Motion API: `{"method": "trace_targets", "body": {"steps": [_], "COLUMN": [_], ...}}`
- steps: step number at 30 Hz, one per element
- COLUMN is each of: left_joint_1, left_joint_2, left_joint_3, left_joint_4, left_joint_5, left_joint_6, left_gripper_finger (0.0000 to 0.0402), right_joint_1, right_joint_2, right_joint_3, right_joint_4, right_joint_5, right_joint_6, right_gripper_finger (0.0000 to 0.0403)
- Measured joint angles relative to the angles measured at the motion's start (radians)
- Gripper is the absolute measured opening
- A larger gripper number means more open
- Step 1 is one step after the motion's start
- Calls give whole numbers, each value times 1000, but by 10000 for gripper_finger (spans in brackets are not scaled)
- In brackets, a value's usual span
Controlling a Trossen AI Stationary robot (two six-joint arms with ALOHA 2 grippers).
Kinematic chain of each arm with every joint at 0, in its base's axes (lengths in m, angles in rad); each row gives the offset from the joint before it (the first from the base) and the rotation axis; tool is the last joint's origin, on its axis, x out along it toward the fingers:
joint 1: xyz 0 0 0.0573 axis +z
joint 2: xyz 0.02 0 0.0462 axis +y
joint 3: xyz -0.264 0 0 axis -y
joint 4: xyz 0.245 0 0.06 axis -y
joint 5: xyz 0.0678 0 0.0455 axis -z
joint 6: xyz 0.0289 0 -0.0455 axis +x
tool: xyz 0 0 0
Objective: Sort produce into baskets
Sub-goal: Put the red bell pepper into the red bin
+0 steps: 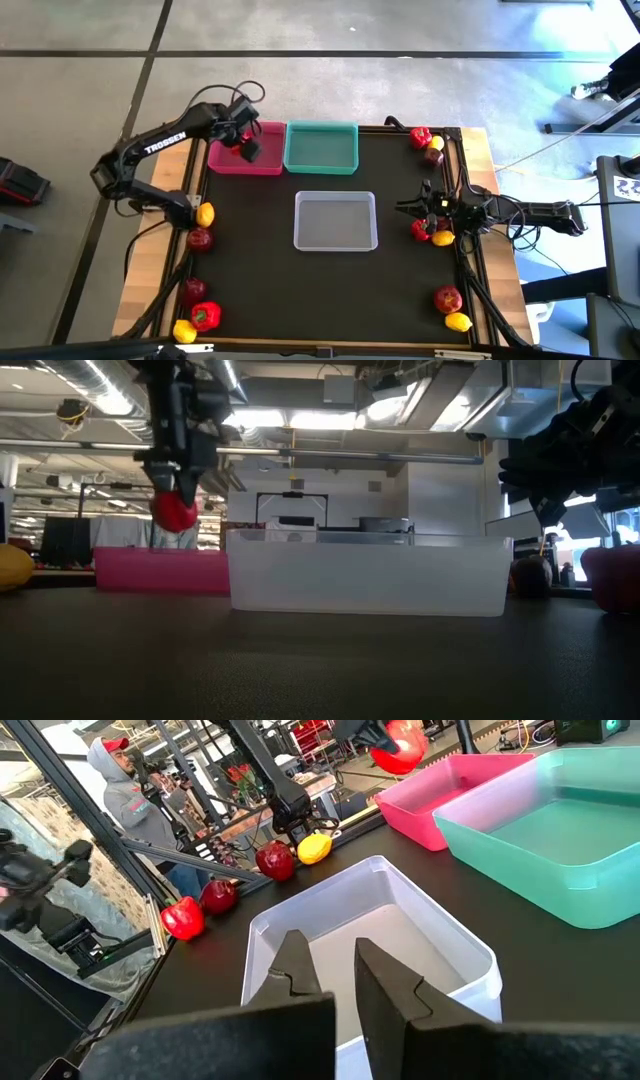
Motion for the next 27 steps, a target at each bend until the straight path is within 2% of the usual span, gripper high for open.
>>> {"method": "trace_targets", "body": {"steps": [11,27], "left_joint_1": [81,91], "left_joint_2": [173,345], "left_joint_3": [-37,-37], "left_joint_4": [-1,6], "left_joint_5": [1,11], "left_joint_6": [5,131], "left_gripper_finger": [313,313], "right_joint_1": [0,0], "right_joint_2": [0,0], "right_joint_3": [0,0], "right_joint_4": [0,0], "right_joint_5": [0,0], "right_joint_6": [-23,-46], "right_gripper_finger": [19,19]}}
